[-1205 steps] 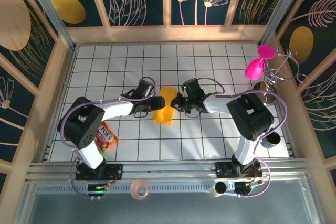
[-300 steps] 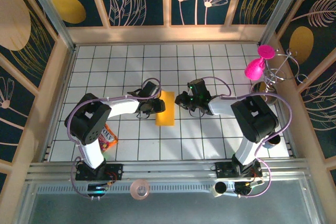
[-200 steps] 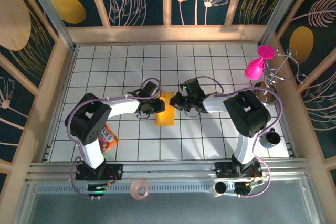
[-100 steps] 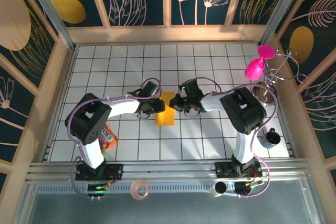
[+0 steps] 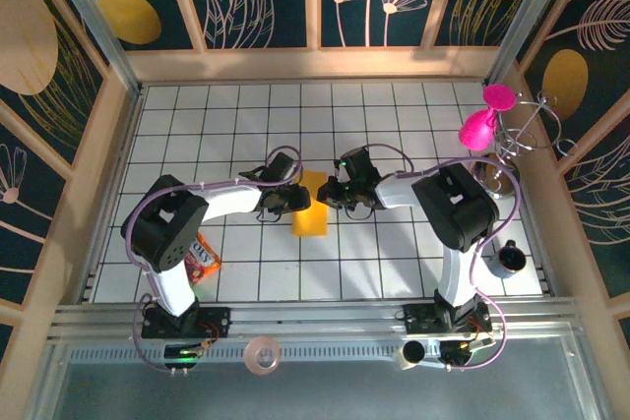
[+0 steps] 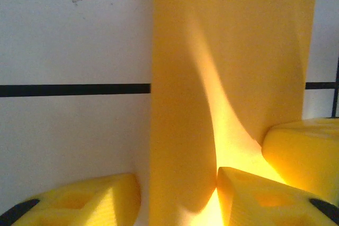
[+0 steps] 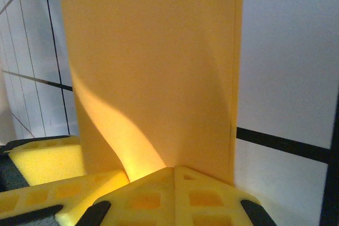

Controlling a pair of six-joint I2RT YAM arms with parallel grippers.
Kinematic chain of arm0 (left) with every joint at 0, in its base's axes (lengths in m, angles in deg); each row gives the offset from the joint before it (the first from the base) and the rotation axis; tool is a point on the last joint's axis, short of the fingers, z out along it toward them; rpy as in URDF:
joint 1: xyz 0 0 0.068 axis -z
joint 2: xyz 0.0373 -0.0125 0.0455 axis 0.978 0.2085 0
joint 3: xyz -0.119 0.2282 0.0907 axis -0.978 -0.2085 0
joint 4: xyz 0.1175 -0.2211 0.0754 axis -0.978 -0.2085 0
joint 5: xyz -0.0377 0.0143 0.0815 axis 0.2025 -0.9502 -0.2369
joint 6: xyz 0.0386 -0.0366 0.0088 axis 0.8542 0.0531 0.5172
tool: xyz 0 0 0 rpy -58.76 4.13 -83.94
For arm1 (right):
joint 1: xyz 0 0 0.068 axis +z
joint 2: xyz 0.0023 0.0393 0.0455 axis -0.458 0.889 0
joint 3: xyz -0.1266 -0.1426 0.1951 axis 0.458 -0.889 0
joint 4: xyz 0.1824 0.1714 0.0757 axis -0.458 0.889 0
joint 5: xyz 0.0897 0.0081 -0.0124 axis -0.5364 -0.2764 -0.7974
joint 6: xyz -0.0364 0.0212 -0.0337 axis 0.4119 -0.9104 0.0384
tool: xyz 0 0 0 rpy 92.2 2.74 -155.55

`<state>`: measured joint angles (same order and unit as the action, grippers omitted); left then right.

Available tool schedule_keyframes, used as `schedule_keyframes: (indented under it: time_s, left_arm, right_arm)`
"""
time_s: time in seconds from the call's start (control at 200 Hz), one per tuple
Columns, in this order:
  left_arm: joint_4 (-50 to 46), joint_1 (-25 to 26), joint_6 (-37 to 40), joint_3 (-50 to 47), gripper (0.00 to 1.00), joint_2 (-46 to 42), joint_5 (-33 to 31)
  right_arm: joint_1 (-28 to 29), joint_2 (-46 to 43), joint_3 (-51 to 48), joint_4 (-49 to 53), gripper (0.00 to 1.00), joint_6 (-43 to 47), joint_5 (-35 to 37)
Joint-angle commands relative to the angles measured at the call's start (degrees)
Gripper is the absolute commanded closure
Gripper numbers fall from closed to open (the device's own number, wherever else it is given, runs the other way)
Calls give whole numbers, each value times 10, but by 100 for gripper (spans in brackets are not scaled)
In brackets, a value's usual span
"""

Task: Fold a paper plane with a square sheet of paper (pick it up from the middle)
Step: Hold the square sheet of paper at the center of the table.

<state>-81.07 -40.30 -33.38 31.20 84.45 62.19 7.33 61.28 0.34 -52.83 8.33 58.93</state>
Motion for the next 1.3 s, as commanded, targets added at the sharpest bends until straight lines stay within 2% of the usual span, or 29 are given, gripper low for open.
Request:
schedule_keyframes:
  time_s: [0.0, 0.145, 0.32, 0.41, 0.466, 0.586, 0.696, 0.926, 1.296]
  left_arm:
    - [-24, -8, 1, -48, 49, 78, -46]
    - [-60, -30, -13, -35, 45, -20, -74]
    - [-30, -43, -10, -31, 44, -114, -27]
    - [2, -43, -7, -29, 49, -138, 20]
    - [33, -43, -11, -35, 57, -146, 53]
    - [80, -42, -41, -44, 66, -139, 104]
    - [89, -38, -55, -37, 79, -122, 131]
    - [93, -25, -74, -40, 92, -81, 171]
    - [43, -17, -63, -12, 97, -15, 149]
  right_arm:
    - [-2, 47, -6, 122, 98, 55, 49]
    - [-9, 67, 27, 181, 98, 109, 51]
    - [-16, 75, 51, 209, 98, 146, 44]
    - [-18, 76, 53, 210, 98, 151, 36]
    - [-20, 82, 58, 215, 98, 147, 33]
    - [-20, 92, 63, 220, 98, 128, 22]
    - [-19, 95, 61, 213, 98, 118, 14]
    - [-17, 96, 62, 221, 98, 115, 17]
    - [-13, 103, 62, 229, 99, 95, 33]
